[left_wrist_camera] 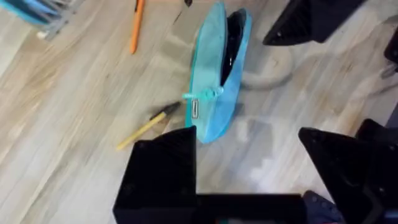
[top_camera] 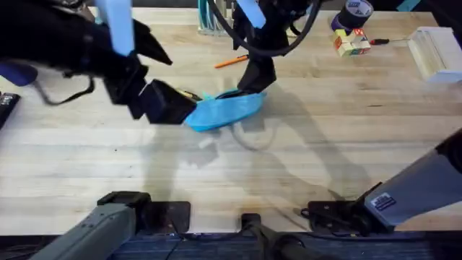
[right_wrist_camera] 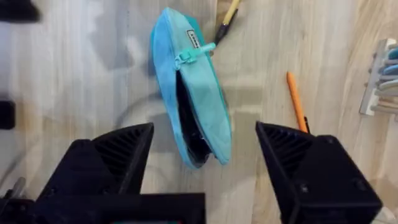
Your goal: Unzip the bag, pick up the pens from the table one at a time and place them inside, then zip the bag closed.
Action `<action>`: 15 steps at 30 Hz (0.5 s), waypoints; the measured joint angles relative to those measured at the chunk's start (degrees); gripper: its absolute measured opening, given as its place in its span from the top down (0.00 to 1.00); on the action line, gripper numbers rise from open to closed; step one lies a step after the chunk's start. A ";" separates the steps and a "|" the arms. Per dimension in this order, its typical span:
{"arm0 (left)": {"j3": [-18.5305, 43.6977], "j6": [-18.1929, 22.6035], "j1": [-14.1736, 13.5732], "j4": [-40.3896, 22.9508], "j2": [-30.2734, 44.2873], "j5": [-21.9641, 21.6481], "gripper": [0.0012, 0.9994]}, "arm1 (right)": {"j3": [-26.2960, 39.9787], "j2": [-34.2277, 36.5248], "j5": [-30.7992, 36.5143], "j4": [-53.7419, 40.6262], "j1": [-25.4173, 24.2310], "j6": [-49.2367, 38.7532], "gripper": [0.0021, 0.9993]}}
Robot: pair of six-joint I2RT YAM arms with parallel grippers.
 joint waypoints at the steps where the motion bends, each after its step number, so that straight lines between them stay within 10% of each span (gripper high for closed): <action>1: 0.02 -0.63 0.00 -0.49 -1.35 -0.43 0.01 | -0.02 0.00 0.00 0.02 0.02 0.02 0.00; 9: 0.02 -2.42 -0.01 -0.95 -8.50 -2.50 0.01 | 0.00 0.00 0.02 0.02 0.99 -0.03 0.06; 15: 0.02 -2.68 0.00 -0.93 -8.80 -3.02 0.01 | 0.00 0.00 0.04 -0.05 2.07 -0.10 0.90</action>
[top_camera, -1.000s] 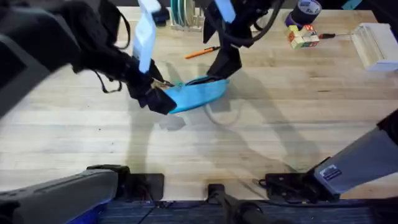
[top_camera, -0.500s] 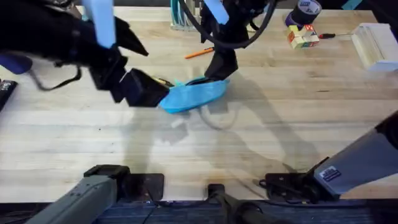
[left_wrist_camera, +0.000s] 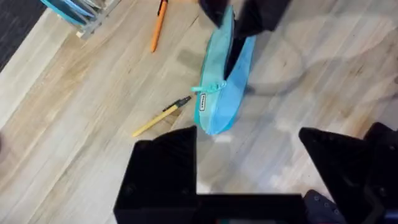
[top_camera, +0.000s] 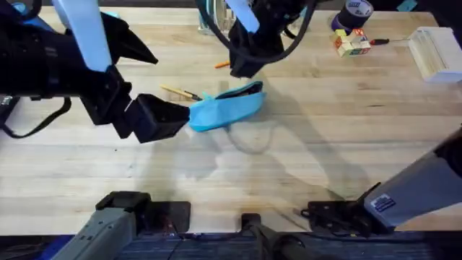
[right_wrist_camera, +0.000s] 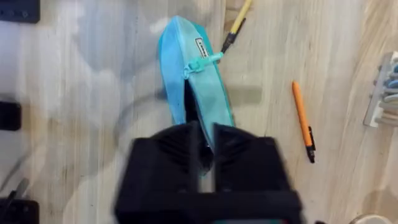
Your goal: Unzip the bag, pick up the pens from the table one at a time and place them inside, then zip the bag closed.
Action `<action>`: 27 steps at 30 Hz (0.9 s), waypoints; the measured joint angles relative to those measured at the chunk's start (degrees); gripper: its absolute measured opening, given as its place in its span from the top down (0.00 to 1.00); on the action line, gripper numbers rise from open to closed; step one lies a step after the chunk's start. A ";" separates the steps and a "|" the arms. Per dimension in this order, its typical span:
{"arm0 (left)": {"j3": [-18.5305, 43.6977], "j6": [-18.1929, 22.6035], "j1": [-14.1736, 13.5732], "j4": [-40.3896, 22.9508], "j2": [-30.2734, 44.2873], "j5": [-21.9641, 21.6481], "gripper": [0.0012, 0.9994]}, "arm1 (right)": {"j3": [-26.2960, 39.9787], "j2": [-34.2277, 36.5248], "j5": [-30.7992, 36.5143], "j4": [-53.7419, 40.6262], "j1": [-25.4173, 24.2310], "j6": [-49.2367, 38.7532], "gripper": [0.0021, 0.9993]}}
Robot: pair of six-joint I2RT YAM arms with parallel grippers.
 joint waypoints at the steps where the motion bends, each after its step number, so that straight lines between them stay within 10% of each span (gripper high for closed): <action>1: 0.00 -0.02 0.00 0.02 0.04 -0.02 0.01 | 0.00 0.00 -0.02 -0.24 0.11 -0.22 0.95; 27: 0.00 -0.04 0.00 0.17 4.15 -0.15 0.01 | 0.00 2.89 2.99 -1.43 0.18 -15.40 0.97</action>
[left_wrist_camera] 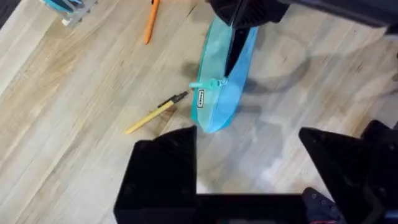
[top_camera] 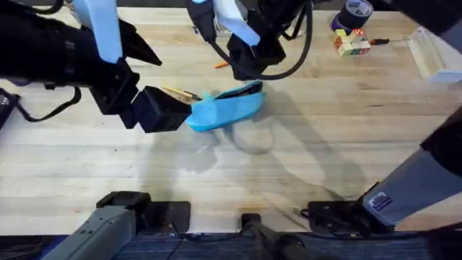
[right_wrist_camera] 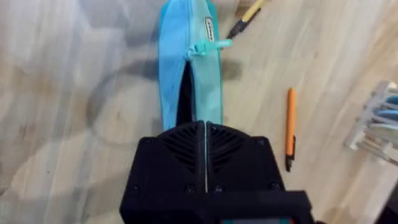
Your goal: Unzip the bag, pick up the pens from the table one at a time and place them inside, then zip the bag closed.
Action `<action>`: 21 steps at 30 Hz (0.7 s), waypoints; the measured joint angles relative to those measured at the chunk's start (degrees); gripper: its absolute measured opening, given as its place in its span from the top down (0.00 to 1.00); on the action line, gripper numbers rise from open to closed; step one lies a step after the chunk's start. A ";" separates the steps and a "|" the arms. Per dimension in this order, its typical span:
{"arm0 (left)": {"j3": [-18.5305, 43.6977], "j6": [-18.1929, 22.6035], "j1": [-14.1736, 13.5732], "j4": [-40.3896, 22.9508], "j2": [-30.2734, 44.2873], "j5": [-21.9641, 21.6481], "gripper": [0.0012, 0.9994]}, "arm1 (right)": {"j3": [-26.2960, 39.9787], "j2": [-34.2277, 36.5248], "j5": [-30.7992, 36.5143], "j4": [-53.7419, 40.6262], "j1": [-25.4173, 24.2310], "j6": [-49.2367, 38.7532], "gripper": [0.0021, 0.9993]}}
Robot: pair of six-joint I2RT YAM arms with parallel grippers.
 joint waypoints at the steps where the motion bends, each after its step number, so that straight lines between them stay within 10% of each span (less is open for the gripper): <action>1: 0.00 0.00 0.00 0.01 0.00 0.00 0.01 | 0.00 0.30 -0.56 -0.14 0.02 0.01 0.97; 21: 0.00 0.00 0.00 0.20 0.02 0.00 0.01 | -0.02 7.92 -3.31 -1.02 0.37 3.16 0.97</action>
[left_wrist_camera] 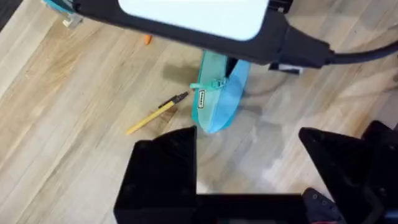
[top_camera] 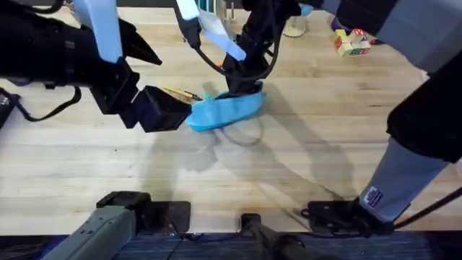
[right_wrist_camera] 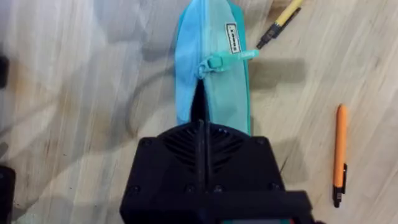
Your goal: Unzip the bag, pick up the pens from the table one at a time and place them inside, then zip the bag closed.
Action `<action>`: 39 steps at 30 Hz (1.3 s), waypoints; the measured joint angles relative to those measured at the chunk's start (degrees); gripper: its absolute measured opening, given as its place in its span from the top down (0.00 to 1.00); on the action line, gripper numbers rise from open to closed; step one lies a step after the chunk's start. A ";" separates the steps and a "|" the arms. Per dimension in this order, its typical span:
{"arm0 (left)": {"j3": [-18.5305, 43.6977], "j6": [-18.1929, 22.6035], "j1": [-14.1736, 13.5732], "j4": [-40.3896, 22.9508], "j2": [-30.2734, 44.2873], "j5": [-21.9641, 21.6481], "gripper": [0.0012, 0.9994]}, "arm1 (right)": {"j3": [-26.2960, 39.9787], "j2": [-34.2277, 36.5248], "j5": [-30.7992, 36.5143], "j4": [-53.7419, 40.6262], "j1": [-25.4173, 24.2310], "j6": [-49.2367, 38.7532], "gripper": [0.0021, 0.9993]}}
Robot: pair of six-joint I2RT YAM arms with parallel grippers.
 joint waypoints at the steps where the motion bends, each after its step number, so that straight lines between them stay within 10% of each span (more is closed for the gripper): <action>1: 0.00 0.00 0.00 0.00 0.00 -0.01 0.01 | 0.02 0.09 -0.01 -0.01 0.00 0.12 0.97; 24: 0.00 0.00 -0.02 0.00 0.00 0.00 0.01 | 0.02 7.33 -0.18 2.07 0.02 0.53 0.93; 29: 0.00 0.00 0.00 0.00 -0.02 -0.02 0.01 | 0.00 7.31 -0.18 2.07 0.07 0.66 0.73; 34: 0.00 -0.02 0.00 -0.01 -0.01 -0.52 0.01 | 0.01 7.32 -0.11 2.27 0.05 0.67 0.05; 39: 0.00 -0.04 0.00 -0.02 0.00 -1.17 0.01 | 0.00 7.33 0.01 2.80 0.04 0.74 0.00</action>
